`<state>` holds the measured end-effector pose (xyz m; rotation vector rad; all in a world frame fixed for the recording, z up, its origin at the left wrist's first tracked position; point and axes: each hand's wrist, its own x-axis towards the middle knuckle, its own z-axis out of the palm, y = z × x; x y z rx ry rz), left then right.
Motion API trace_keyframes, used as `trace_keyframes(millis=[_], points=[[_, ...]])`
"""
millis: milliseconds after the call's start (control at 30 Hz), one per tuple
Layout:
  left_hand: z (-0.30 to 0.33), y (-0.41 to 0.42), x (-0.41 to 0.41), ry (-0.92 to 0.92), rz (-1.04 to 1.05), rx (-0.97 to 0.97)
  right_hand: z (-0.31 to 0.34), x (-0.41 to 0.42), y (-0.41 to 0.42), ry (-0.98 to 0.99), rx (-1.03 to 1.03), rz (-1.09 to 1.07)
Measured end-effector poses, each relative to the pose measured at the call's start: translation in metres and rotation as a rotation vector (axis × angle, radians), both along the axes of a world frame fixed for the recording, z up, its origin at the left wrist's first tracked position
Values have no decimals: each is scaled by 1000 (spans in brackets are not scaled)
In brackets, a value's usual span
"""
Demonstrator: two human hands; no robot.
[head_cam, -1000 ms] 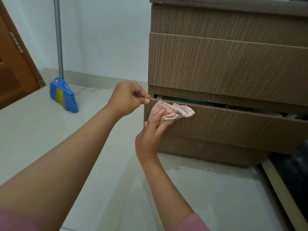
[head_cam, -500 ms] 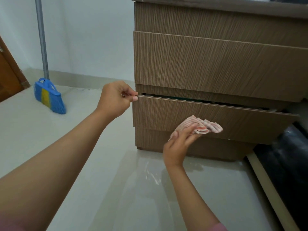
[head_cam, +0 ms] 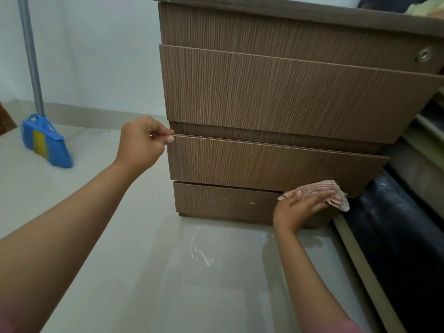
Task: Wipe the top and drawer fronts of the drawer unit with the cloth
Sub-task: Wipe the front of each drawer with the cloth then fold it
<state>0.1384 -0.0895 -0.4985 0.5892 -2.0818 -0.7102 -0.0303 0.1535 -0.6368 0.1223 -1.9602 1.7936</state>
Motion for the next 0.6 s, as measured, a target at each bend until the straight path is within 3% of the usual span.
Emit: trace_keyframes(millis=[300,600], points=[[-15,0,-3,83,27,-144,27,-6,-2,108,6,-28],[-23,7,-17,108,131,-158,31,-14,-4,88,14,15]])
